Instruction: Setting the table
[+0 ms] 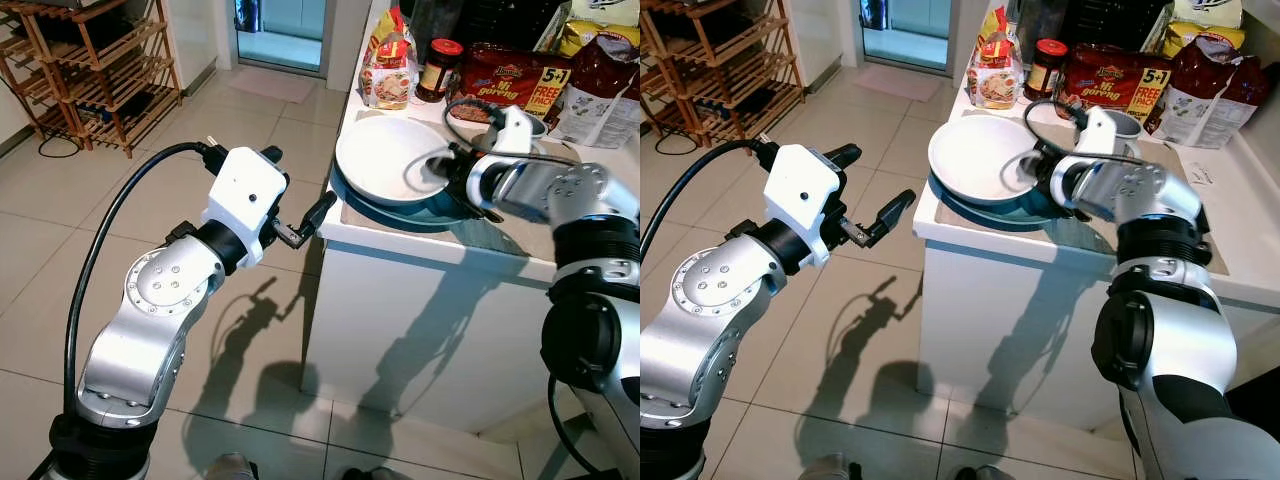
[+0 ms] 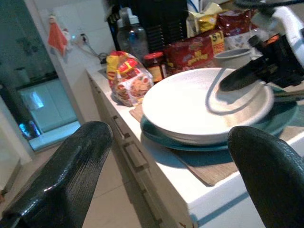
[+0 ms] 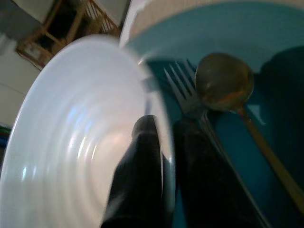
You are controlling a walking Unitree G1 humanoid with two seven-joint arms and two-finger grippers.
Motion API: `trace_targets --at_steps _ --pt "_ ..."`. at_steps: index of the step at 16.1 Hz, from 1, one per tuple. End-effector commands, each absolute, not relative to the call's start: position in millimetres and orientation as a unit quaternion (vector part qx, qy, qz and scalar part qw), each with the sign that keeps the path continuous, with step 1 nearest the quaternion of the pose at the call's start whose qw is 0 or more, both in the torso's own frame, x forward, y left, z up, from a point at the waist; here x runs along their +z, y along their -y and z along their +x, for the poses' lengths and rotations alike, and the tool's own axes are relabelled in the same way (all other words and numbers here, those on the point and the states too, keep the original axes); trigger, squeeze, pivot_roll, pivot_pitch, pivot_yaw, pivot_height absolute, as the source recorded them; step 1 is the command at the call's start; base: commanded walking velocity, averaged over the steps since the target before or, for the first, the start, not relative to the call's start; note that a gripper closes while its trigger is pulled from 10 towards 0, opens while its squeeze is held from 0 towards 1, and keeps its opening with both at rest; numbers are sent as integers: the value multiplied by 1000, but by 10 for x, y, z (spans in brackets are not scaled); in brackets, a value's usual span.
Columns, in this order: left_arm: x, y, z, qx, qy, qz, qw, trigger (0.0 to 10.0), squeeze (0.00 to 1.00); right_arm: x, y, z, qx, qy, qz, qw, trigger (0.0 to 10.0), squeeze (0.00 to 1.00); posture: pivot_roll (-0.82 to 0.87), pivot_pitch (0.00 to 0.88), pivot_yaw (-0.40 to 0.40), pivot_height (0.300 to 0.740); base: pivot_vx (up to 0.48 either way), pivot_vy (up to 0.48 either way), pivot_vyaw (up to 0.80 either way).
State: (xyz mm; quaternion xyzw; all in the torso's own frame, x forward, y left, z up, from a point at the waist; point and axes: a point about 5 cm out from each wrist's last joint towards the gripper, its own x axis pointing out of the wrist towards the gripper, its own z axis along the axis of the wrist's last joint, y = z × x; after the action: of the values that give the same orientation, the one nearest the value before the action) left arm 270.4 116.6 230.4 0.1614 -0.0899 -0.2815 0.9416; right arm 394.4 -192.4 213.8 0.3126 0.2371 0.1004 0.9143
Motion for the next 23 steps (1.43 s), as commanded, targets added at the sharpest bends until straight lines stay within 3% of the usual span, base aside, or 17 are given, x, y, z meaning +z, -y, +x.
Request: trace_targets --at_steps 1,4,7,8,9,10,14,23 --pt "2303 -1177 2729 -272 91 164 944 10000 0 2218 2039 3913 96 -218 333 913 0 0 122 0 -97 740 0 0 0" --pt "2349 -1284 2788 -207 110 153 960 10000 0 2494 2133 3759 132 -140 367 910 0 0 115 0 -96 740 0 0 0" --pt "2296 -1425 2816 -148 108 96 978 10000 0 2695 2161 3506 163 -34 329 930 0 0 106 0 -96 740 0 0 0" --pt "2232 -1463 2793 -141 101 102 979 10000 0 2785 2112 3362 197 48 288 936 5843 0 104 0 -98 740 0 0 0" --pt "2168 -1486 2757 -139 96 130 977 10000 0 2823 1994 3140 256 117 223 934 10000 0 101 0 -98 740 0 0 0" --pt "2125 -1486 2715 -146 93 151 973 10000 0 2736 1875 2944 315 117 207 919 10000 0 99 0 -94 740 0 0 0" --pt "2064 -1551 2721 -137 82 158 974 10000 0 2374 1810 2572 361 76 234 900 10000 0 91 0 -79 740 0 -358 0" --pt "2017 -1457 2795 -128 82 163 975 10000 0 2088 1959 2584 237 67 224 943 10000 0 79 0 -79 740 0 -480 0"
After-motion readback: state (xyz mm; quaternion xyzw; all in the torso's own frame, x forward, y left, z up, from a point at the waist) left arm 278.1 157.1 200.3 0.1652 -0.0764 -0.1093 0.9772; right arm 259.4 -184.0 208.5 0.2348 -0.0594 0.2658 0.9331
